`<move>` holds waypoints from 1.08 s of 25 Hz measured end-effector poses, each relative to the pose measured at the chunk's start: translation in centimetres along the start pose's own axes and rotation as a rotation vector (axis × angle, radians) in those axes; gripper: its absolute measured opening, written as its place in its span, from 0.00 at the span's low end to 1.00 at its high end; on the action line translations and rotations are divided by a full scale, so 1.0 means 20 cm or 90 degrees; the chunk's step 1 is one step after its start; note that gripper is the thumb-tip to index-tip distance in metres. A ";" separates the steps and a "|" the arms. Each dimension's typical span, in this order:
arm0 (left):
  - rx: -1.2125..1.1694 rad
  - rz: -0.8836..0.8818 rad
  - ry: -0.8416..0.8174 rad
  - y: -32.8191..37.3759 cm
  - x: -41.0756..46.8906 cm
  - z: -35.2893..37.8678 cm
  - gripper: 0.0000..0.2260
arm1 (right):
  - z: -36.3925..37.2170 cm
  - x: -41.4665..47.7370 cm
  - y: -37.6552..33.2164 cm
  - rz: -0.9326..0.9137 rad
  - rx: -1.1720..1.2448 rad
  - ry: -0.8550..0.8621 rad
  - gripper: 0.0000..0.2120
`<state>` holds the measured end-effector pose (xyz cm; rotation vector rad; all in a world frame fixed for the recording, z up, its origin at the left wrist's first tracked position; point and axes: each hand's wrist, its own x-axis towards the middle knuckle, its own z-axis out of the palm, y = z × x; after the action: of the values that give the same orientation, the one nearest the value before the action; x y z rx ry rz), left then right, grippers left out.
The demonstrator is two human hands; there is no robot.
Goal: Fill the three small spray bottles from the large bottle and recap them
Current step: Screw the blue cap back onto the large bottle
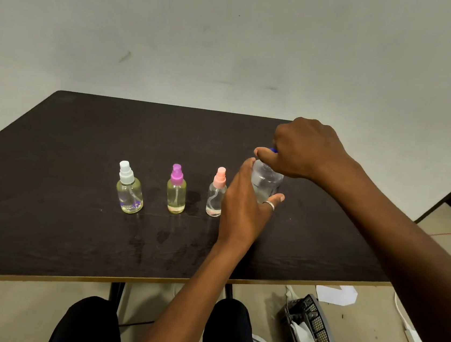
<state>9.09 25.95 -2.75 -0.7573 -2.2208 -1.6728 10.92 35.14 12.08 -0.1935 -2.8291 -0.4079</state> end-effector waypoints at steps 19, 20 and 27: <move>-0.025 -0.006 -0.004 -0.01 -0.01 0.00 0.36 | 0.02 -0.04 -0.10 0.098 -0.069 0.040 0.23; -0.010 -0.012 -0.008 -0.01 -0.01 0.00 0.37 | 0.03 -0.04 -0.11 0.096 -0.079 0.044 0.23; -0.001 -0.056 -0.037 0.02 0.00 0.00 0.38 | 0.03 -0.06 -0.12 0.101 -0.089 0.039 0.23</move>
<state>9.36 26.02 -2.46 -0.7262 -2.3244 -1.7133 11.44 32.94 10.64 -0.4239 -2.7010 -0.5666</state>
